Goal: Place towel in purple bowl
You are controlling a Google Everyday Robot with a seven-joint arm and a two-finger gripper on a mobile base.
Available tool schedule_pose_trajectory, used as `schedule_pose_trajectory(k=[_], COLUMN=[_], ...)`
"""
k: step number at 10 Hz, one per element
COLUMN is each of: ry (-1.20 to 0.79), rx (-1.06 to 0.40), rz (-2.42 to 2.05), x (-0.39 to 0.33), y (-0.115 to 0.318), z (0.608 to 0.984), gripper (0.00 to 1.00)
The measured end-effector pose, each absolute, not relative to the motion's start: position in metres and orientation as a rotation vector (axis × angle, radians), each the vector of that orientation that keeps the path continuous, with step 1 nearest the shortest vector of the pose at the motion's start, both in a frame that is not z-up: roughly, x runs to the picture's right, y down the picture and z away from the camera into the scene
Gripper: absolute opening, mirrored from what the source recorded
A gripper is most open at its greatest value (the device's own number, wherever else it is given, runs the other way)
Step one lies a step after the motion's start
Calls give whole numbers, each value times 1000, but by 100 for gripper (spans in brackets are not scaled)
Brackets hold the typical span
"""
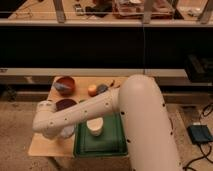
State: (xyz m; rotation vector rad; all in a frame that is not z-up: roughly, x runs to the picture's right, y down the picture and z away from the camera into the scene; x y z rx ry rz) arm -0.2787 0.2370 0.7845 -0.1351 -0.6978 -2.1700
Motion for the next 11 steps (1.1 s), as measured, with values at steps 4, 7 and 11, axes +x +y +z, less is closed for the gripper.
schedule_pose_trajectory(k=[4,7,11], ry=[-689,-704,-738], rx=[-195,-198,-170], rz=[-2079,-2077,-2085], x=[-259,-253,-248], y=[218,205,216], z=[791,798,810], gripper=[49,69,70])
